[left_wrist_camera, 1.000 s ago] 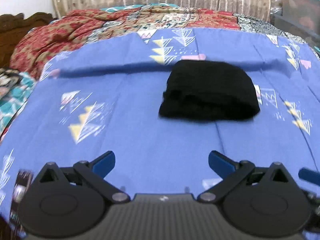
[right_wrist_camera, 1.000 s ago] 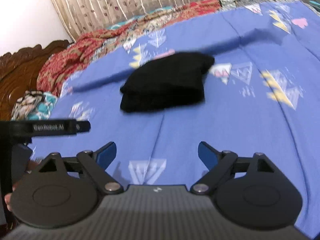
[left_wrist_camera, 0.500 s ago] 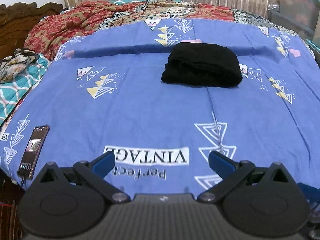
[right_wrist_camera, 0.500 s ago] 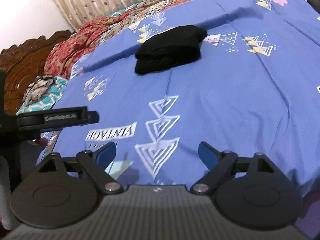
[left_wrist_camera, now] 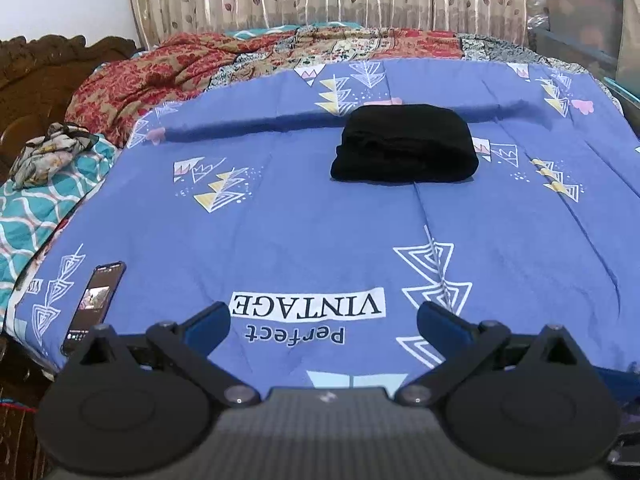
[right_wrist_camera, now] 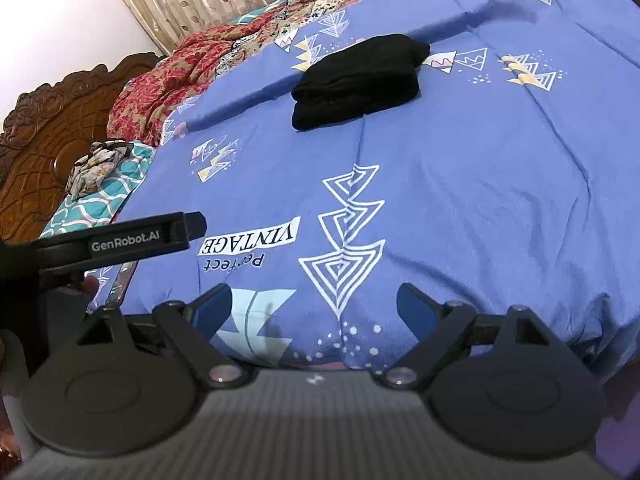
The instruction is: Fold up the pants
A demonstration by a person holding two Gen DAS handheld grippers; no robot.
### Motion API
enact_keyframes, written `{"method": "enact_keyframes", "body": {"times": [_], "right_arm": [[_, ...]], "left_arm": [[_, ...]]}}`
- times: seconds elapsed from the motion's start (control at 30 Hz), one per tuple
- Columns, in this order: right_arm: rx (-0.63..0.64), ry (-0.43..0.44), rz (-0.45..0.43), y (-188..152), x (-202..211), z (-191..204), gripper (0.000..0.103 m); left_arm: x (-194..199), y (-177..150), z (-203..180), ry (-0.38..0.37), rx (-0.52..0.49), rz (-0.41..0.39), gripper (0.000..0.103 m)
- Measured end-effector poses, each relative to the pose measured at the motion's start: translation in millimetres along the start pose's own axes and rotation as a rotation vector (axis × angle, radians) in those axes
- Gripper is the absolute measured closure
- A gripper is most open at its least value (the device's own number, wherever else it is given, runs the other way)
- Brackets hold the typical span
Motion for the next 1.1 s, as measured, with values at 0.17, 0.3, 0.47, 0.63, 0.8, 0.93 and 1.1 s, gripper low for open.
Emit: {"method": "enact_keyframes", "body": {"times": [0.17, 0.3, 0.47, 0.63, 0.8, 0.93, 1.1], "right_arm": [[0.009, -0.016, -0.019, -1, 2, 1, 0.012], [0.016, -0.033, -0.047, 0, 4, 0, 0.012], [0.009, -0.065, -0.074, 4, 4, -3, 0.012], [0.001, -0.066, -0.06, 5, 0, -6, 0.012], [-0.01, -0.072, -0.054, 4, -2, -6, 0.012], [-0.02, -0.068, -0.045, 3, -4, -6, 0.012], [-0.026, -0.063, -0.035, 3, -7, -8, 0.012]], "left_arm": [[5, -1, -3, -0.001, -0.017, -0.031, 0.0], [6, 0, -4, -0.006, -0.025, -0.037, 0.0], [3, 0, -3, 0.036, -0.029, -0.033, 0.0], [-2, -1, 3, 0.052, 0.001, -0.016, 0.0], [-9, -2, 7, 0.07, 0.023, 0.03, 0.0], [-14, -6, 6, 0.071, 0.012, 0.053, 0.0], [-20, -12, 3, 0.069, -0.001, 0.081, 0.0]]}}
Point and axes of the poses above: each gripper's, at about its wrist camera, not at the fingertips, and x roughly against the way its jaws point, z to its left, y to its top, the point moved 4 cm from there along -x, roughly the way its jaws point, and after that the axes turned 11 degrees about z, right-handed, at the moved point
